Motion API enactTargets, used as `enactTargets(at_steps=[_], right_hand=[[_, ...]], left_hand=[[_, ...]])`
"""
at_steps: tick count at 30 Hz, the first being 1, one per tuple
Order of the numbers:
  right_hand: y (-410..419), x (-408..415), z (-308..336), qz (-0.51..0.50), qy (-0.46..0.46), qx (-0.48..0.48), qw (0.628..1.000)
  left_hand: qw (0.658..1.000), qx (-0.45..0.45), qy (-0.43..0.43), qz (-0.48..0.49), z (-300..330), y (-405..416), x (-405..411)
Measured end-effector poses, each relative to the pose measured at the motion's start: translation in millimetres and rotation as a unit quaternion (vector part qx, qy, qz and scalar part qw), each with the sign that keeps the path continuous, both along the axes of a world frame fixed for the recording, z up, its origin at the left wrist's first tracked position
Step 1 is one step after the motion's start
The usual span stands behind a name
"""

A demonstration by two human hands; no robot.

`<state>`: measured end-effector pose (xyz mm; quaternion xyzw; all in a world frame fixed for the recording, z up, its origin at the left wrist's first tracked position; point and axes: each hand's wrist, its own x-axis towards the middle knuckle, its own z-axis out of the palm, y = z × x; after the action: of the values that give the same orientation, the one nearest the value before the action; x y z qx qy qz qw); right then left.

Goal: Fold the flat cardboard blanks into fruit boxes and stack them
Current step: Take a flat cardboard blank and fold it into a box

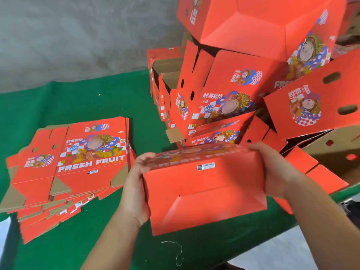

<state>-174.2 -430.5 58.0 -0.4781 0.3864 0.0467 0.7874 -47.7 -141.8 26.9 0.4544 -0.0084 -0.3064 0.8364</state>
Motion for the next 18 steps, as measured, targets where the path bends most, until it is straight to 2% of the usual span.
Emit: enactTargets(at_steps=[3,5,7,9,10,11,12,14,16,18], right_hand=[[0,-18,-12,0.014,-0.019,0.027,0.999],[3,-22,-17,0.021,-0.059,0.044,0.997],[9,-18,-20,0.026,-0.083,0.036,0.996],[16,-12,-20,0.029,-0.099,0.016,0.995],[17,-12,-20,0.033,-0.116,0.017,0.993],[18,-11,-19,0.041,-0.133,0.025,0.99],[19,-9,-18,0.047,-0.14,0.027,0.989],[15,-5,-25,0.081,-0.101,-0.064,0.99],[8,-5,-33,0.119,-0.075,-0.188,0.972],[1,-6,-35,0.117,-0.102,-0.198,0.968]], left_hand=[[0.999,-0.037,-0.034,0.008,-9,6,5],[0.999,-0.034,-0.019,0.027,-15,10,9],[0.998,0.032,0.044,0.016,-21,18,9],[0.991,0.085,0.072,-0.073,-22,20,8],[0.993,0.037,0.024,-0.106,-23,31,1],[0.996,0.003,0.035,-0.079,-24,37,2],[0.995,-0.013,0.082,-0.057,-17,38,6],[0.998,0.032,0.056,-0.005,-15,38,0],[0.994,0.085,-0.051,-0.043,-10,32,-17],[0.989,0.128,-0.066,-0.014,-7,25,-32]])
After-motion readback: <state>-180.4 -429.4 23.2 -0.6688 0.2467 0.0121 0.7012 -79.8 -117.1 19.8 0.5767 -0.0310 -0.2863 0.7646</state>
